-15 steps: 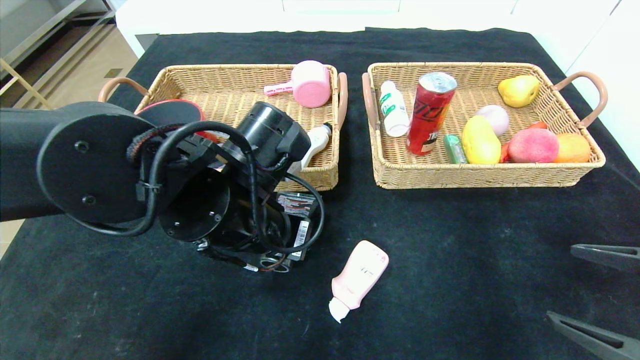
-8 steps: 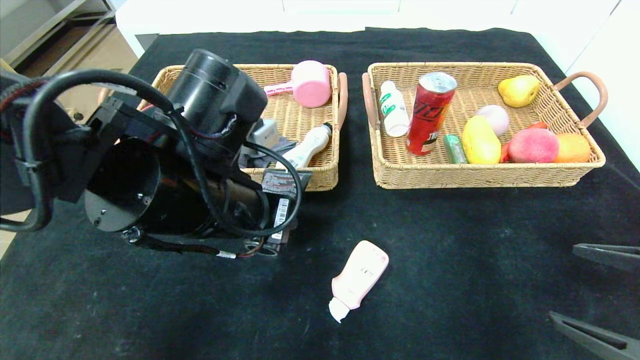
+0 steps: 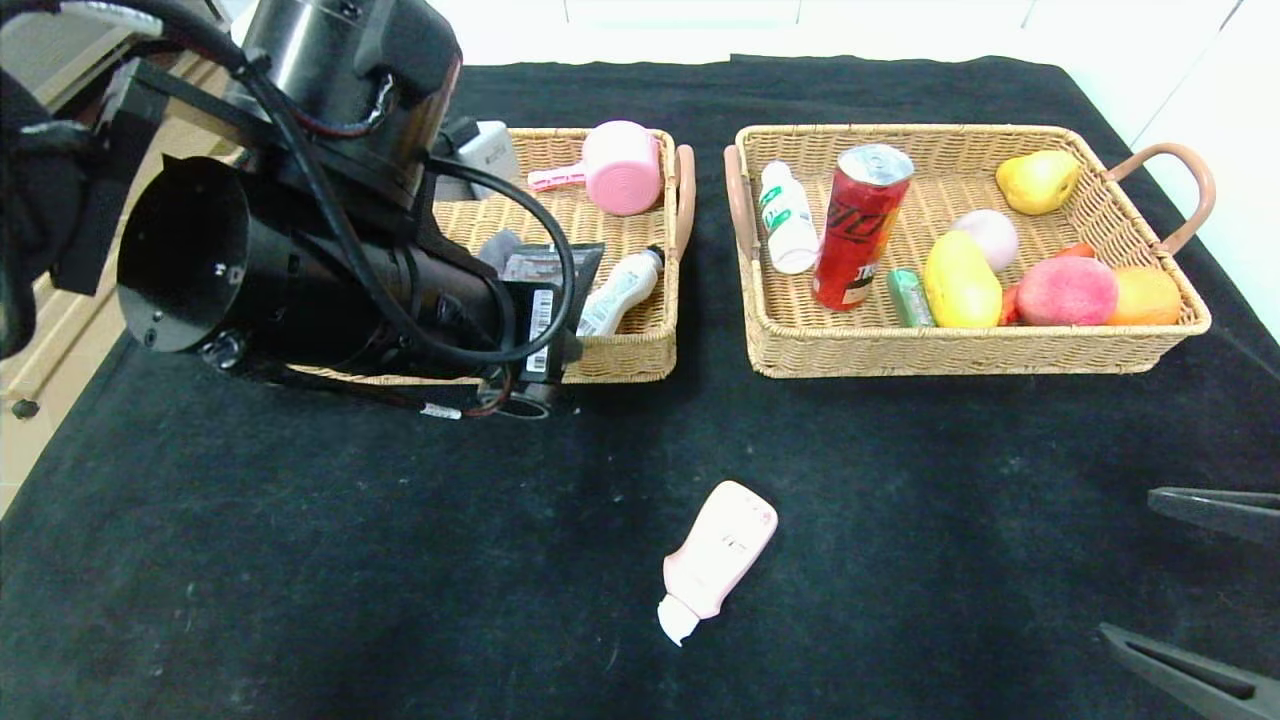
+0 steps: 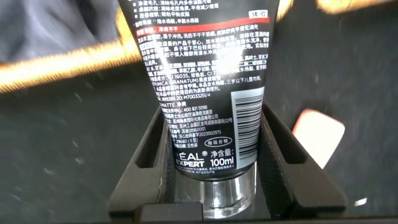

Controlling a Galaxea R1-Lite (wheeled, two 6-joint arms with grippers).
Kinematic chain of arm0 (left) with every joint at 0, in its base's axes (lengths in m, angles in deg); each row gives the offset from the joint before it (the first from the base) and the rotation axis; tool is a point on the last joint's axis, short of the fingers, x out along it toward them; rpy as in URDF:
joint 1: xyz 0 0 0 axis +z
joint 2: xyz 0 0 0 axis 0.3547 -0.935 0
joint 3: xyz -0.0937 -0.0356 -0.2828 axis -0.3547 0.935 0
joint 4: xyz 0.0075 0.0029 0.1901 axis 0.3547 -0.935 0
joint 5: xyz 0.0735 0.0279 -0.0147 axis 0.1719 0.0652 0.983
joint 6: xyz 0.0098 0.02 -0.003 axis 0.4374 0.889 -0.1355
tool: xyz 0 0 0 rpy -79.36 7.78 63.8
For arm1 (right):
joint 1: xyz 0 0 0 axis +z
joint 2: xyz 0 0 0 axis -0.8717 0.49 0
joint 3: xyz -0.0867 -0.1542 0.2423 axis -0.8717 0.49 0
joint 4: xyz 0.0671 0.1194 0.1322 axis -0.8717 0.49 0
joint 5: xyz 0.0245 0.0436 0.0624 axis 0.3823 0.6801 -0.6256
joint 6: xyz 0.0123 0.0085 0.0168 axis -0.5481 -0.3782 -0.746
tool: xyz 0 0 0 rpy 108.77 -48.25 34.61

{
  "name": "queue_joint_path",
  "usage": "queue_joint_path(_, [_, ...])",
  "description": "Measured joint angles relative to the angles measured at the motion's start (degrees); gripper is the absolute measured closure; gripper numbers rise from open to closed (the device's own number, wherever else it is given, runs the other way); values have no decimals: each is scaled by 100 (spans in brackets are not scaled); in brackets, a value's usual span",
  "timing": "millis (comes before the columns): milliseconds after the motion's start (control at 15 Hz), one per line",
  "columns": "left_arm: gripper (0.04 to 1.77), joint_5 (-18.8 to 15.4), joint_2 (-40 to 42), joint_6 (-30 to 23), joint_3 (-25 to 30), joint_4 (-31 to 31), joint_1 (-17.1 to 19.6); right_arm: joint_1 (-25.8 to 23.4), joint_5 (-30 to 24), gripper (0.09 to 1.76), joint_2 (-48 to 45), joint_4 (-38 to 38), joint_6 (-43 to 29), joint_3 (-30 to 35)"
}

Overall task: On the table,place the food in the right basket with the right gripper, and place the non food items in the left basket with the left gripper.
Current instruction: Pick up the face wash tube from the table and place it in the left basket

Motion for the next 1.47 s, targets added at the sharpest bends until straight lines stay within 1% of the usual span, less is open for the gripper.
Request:
queue_joint_path(267, [101, -9, -355, 105, -870, -11, 247, -7, -4, 14, 17, 0, 4, 13])
queue_joint_path(467, [101, -15, -725, 284, -1368, 9, 440, -11, 2, 14, 17, -6, 1, 13])
queue_joint_path(600, [101, -30, -953, 461, -1607, 284, 590, -18, -1, 14, 11, -9, 6, 13])
queue_joint_path(800, [101, -50, -1240, 574, -1715, 1003, 789, -35, -1, 14, 9, -6, 6, 9])
queue_joint_path(867, [101, -50, -1314, 583, -1718, 1122, 824, -40, -6, 14, 9, -6, 6, 6])
queue_joint_path(1133, [101, -9, -1546, 685, -1748, 1799, 873, -40, -6, 14, 9, -9, 9, 5])
queue_joint_path(1467, [102, 2, -1676, 725, -1758, 1877, 898, -40, -1, 14, 15, -9, 4, -5])
